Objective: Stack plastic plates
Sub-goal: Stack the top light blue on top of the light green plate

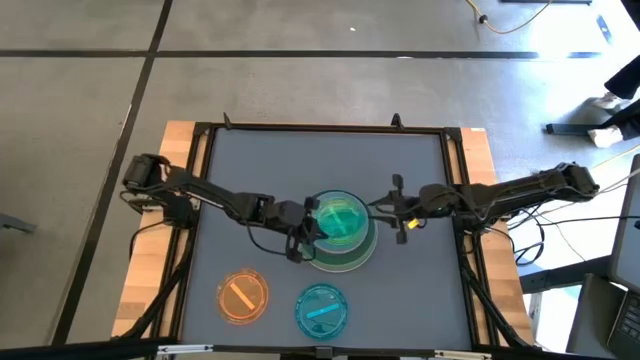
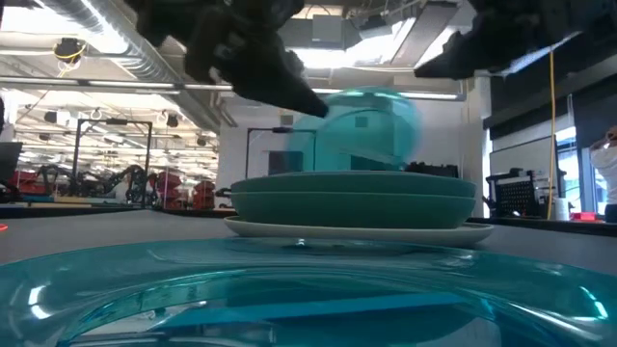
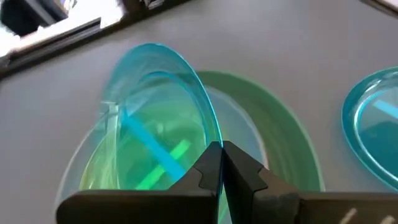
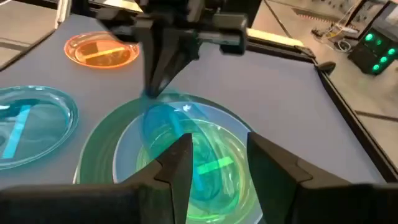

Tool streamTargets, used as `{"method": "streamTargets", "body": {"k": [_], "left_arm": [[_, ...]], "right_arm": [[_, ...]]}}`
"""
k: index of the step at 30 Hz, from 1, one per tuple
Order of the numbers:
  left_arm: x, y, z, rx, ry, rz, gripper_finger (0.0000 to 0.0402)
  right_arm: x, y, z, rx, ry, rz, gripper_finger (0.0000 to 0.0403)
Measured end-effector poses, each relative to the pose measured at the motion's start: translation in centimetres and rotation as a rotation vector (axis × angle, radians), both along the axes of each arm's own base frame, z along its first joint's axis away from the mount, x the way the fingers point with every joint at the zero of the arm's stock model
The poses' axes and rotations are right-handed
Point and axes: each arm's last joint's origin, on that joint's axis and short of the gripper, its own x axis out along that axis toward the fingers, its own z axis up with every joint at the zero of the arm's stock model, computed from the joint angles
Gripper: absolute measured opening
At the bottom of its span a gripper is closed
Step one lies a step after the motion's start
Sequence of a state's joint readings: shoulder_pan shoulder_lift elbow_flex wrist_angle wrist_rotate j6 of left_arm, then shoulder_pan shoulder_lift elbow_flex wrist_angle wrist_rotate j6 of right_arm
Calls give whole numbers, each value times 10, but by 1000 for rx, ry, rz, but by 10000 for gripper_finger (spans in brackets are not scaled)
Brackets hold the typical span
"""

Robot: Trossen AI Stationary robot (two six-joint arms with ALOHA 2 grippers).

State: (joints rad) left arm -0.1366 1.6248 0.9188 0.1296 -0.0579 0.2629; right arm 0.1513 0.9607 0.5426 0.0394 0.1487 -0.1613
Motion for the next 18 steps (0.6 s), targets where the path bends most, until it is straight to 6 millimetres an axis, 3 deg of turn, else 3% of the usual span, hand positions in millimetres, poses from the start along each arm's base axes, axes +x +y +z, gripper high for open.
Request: {"method": "streamTargets", "body": {"k": [9,13,18], "left_arm": [[14,-3,-31,-19,34,14,6],[14,-3,-32,-61,35,44,15],[14,-3,-32,-73,37,67,55]], "right_arm": [[-3,0,-5,2,56,-3,145],[-1,0,-7,1,67,-3,145],[0,0,-7,1,68,-2,145]]}}
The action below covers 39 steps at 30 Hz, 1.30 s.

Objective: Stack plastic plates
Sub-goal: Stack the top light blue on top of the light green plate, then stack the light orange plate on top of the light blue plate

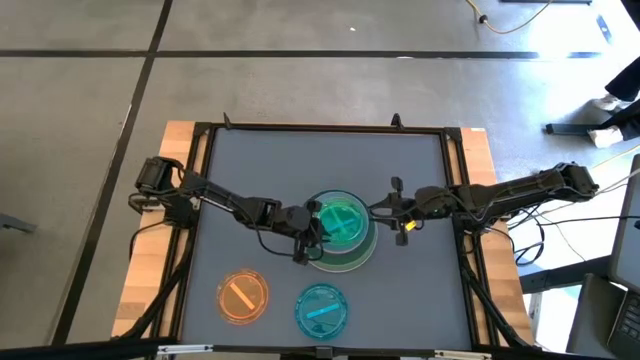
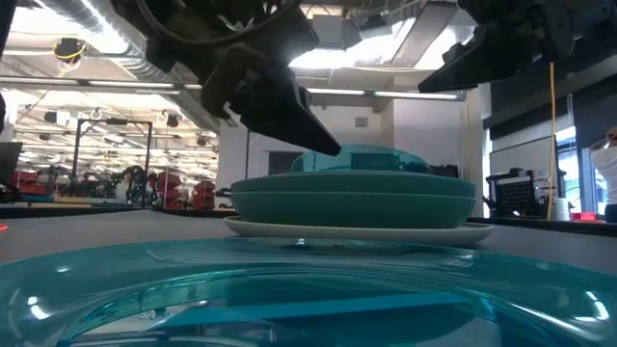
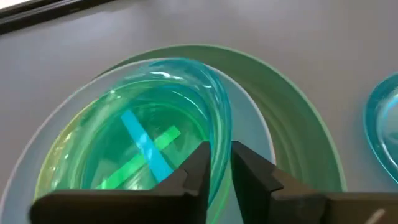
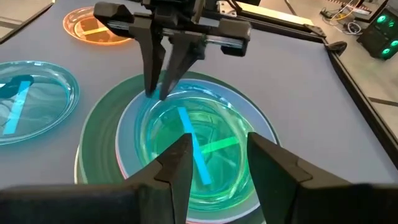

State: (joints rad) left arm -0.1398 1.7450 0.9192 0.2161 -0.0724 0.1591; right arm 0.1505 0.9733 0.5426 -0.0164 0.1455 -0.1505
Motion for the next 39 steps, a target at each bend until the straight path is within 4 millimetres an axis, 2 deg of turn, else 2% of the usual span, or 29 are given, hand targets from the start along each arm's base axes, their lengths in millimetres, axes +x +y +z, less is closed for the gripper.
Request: {"method": "streamTargets", "body": {"k": [5,9,13,18,24,36,39], "left_arm": [[-2,2,1,8,17,54,99],[-16,-4,24,16,67,31,113],[-37,-11,43,-54,154,68,114],[-66,-22,51,-199,327,153,115],[-91,-38,42,-237,520,252,115],[-128,-64,-5,-432,722,326,115],[-137,-67,-14,-436,752,328,114]], "right_arm": [[0,1,0,26,3,23,145],[0,1,0,27,4,24,145],[0,1,0,26,3,24,145],[0,1,0,27,5,24,145],[0,1,0,28,2,24,145],[0,1,0,35,5,20,145],[0,1,0,35,4,20,145]]}}
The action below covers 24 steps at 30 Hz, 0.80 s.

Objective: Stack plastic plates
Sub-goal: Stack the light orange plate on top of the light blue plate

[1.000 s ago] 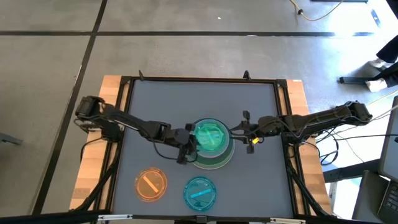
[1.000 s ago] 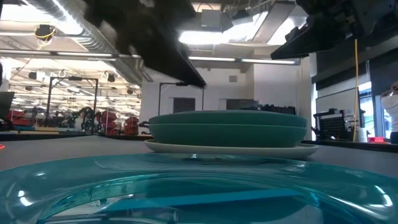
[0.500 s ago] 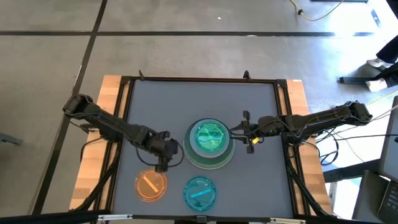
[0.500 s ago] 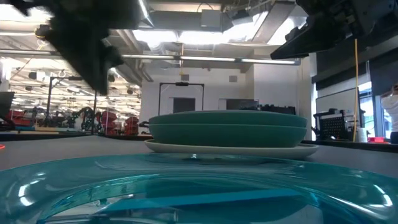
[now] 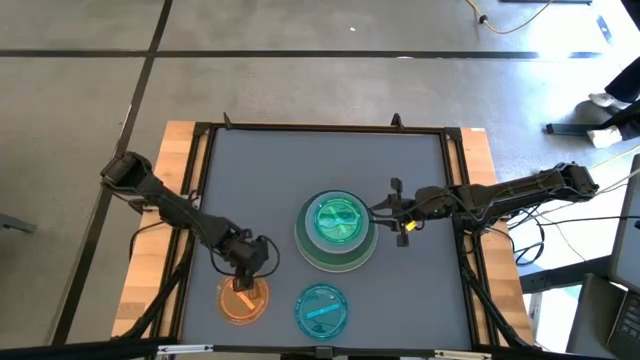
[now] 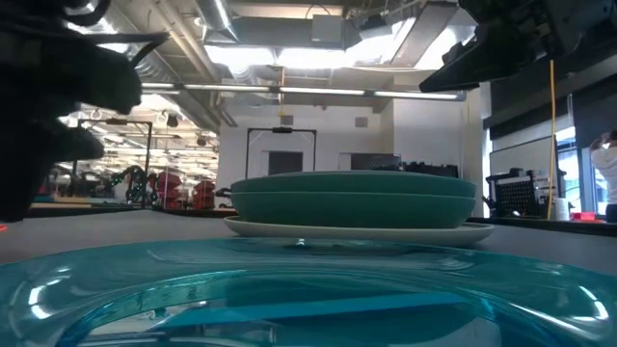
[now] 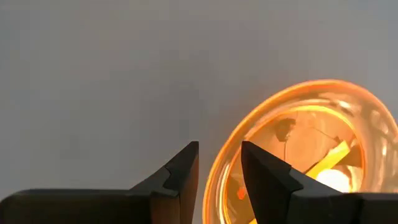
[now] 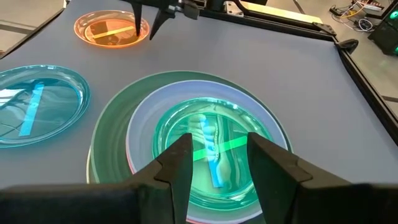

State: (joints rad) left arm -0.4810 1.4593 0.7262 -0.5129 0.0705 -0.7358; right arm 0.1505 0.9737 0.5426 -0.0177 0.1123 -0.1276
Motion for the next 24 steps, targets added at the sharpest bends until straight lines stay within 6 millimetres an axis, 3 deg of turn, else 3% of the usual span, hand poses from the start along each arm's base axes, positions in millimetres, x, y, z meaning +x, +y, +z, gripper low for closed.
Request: {"method": "streamTargets", "body": {"k": [17,24], "left_arm": [[-10,1,-25,-94,-77,73,113],[-9,3,-26,-91,-80,79,61]], "right_arm": [[0,0,0,-9,2,-5,145],[0,0,0,-33,-7,7,145]]}}
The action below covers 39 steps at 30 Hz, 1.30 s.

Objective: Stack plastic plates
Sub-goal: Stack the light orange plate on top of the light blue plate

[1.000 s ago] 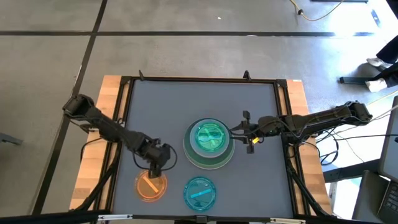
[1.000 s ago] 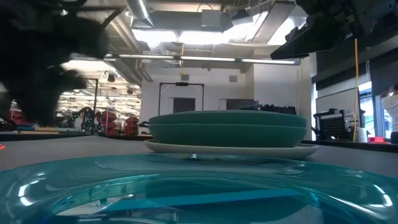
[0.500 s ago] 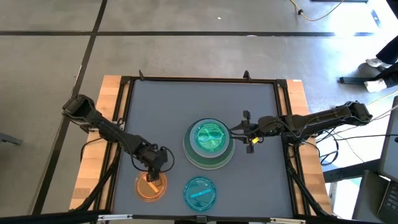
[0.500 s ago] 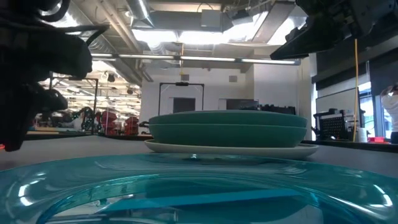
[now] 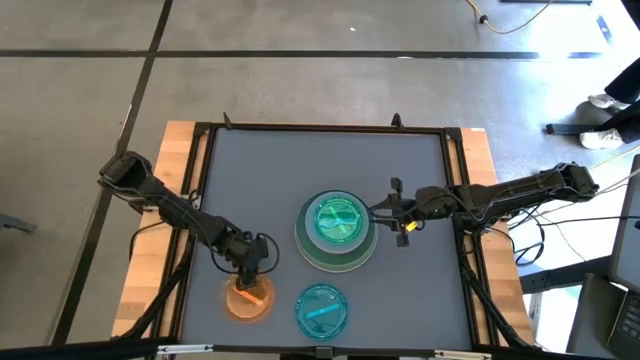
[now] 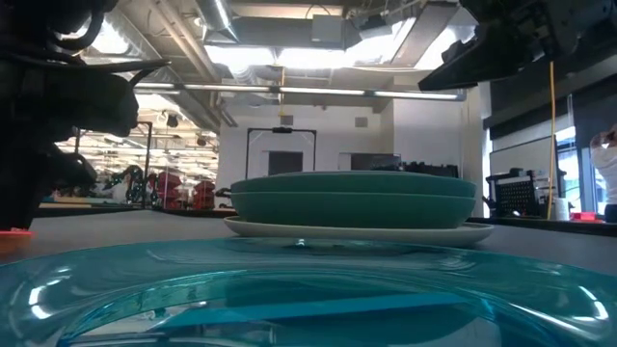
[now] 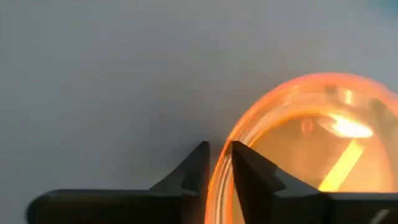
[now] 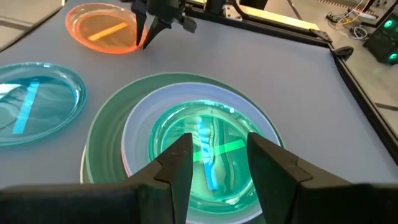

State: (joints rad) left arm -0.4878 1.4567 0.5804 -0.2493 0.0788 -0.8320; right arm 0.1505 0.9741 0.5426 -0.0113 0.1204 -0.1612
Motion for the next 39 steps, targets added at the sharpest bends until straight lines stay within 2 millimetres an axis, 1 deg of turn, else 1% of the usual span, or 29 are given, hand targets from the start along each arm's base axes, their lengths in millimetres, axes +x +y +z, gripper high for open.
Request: {"method": "streamTargets", "body": {"k": [5,9,11,14,17,21,25,29,34,39], "left_arm": [[1,-1,0,7,-25,-53,9],[2,-2,1,14,-34,-61,5],[4,-1,5,31,-53,-89,3],[14,2,18,52,-112,-103,3],[23,6,39,78,-178,-115,2],[33,14,63,164,-267,-134,2],[46,23,85,268,-380,-144,3],[58,35,97,369,-470,-100,4],[75,57,108,507,-610,64,4],[87,80,109,539,-658,149,4]], "right_arm": [[0,0,1,2,-11,0,145],[0,0,1,7,-11,-2,145],[0,0,1,27,-10,-11,145],[0,0,1,29,-9,-12,145],[0,0,1,30,-9,-13,145],[0,0,1,31,-9,-13,145],[0,0,1,53,-9,-24,145],[0,0,1,50,-9,-28,145],[0,-1,1,44,-11,-41,145],[0,-1,1,44,-10,-41,145]]}}
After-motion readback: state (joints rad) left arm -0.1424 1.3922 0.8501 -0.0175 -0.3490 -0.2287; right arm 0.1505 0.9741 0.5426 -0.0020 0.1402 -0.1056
